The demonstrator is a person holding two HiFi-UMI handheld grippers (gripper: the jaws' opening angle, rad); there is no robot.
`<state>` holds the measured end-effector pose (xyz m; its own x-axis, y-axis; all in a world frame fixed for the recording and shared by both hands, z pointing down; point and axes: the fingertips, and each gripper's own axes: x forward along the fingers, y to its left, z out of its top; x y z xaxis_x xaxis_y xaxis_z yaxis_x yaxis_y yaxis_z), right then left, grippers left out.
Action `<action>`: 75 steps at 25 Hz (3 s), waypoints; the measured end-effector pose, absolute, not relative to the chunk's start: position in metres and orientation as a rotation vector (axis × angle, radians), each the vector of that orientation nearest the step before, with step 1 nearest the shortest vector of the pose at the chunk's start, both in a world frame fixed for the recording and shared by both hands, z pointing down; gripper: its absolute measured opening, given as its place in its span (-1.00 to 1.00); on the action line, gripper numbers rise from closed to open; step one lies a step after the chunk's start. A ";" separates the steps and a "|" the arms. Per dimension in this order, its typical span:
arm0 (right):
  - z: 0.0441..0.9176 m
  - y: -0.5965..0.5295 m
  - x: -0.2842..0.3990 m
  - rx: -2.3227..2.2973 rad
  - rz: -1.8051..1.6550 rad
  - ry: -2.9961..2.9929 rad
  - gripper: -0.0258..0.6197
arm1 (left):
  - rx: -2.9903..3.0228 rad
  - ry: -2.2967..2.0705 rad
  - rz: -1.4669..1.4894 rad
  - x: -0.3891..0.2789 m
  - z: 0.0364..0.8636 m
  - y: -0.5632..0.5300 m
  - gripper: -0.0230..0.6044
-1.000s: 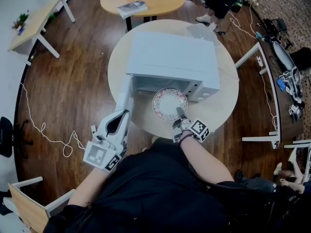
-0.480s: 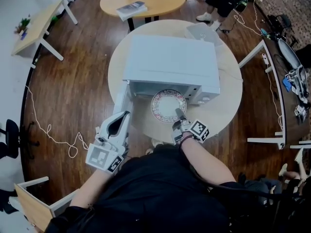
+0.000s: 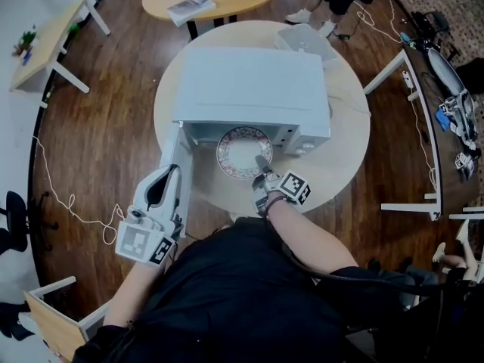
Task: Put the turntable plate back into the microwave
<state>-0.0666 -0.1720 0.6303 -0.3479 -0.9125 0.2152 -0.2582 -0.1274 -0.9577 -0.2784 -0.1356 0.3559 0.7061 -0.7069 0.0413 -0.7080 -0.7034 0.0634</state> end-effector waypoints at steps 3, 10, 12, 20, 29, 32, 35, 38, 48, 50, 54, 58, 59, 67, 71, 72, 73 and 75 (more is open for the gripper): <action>0.629 -0.176 -0.065 -1.306 -1.519 1.581 -0.81 | 2.833 -1.167 0.039 -0.272 0.357 -0.137 -0.91; 0.632 -0.178 -0.060 -1.303 -1.518 1.566 -0.81 | 2.841 -1.137 0.085 -0.263 0.362 -0.137 -0.91; 0.634 -0.180 -0.061 -1.300 -1.521 1.564 -0.81 | 2.848 -1.131 0.108 -0.263 0.364 -0.137 -0.91; 0.639 -0.191 -0.049 -1.319 -1.525 1.558 -0.81 | 2.878 -1.125 0.147 -0.257 0.367 -0.140 -0.91; 0.643 -0.214 -0.054 -1.313 -1.541 1.574 -0.81 | 2.845 -1.185 0.163 -0.269 0.369 -0.148 -0.91; 0.645 -0.220 -0.056 -1.311 -1.545 1.580 -0.81 | 2.825 -1.203 0.168 -0.273 0.371 -0.150 -0.91; 0.647 -0.227 -0.059 -1.309 -1.552 1.577 -0.81 | 2.815 -1.206 0.183 -0.274 0.374 -0.150 -0.91; 0.649 -0.232 -0.060 -1.309 -1.556 1.571 -0.81 | 2.805 -1.205 0.190 -0.274 0.377 -0.151 -0.91; 0.650 -0.249 -0.063 -1.305 -1.558 1.567 -0.81 | 2.776 -1.228 0.197 -0.278 0.379 -0.155 -0.91; 0.651 -0.252 -0.062 -1.308 -1.552 1.567 -0.81 | 2.775 -1.220 0.204 -0.277 0.382 -0.155 -0.91; 0.655 -0.258 -0.061 -1.323 -1.546 1.556 -0.81 | 2.774 -1.203 0.220 -0.275 0.384 -0.153 -0.91; 0.658 -0.266 -0.061 -1.331 -1.537 1.545 -0.81 | 2.762 -1.202 0.223 -0.277 0.388 -0.156 -0.91; 0.658 -0.270 -0.061 -1.332 -1.535 1.543 -0.81 | 2.760 -1.199 0.224 -0.277 0.389 -0.157 -0.91; 0.658 -0.287 -0.058 -1.351 -1.515 1.508 -0.81 | 2.755 -1.176 0.235 -0.278 0.390 -0.159 -0.91; 0.660 -0.297 -0.054 -1.366 -1.497 1.478 -0.81 | 2.742 -1.167 0.251 -0.278 0.393 -0.159 -0.91; 0.660 -0.298 -0.052 -1.370 -1.494 1.468 -0.81 | 2.744 -1.161 0.256 -0.278 0.393 -0.159 -0.91; 0.661 -0.299 -0.051 -1.374 -1.491 1.458 -0.81 | 2.747 -1.157 0.258 -0.277 0.394 -0.158 -0.91; 0.661 -0.302 -0.051 -1.379 -1.486 1.445 -0.81 | 2.747 -1.159 0.256 -0.278 0.394 -0.158 -0.91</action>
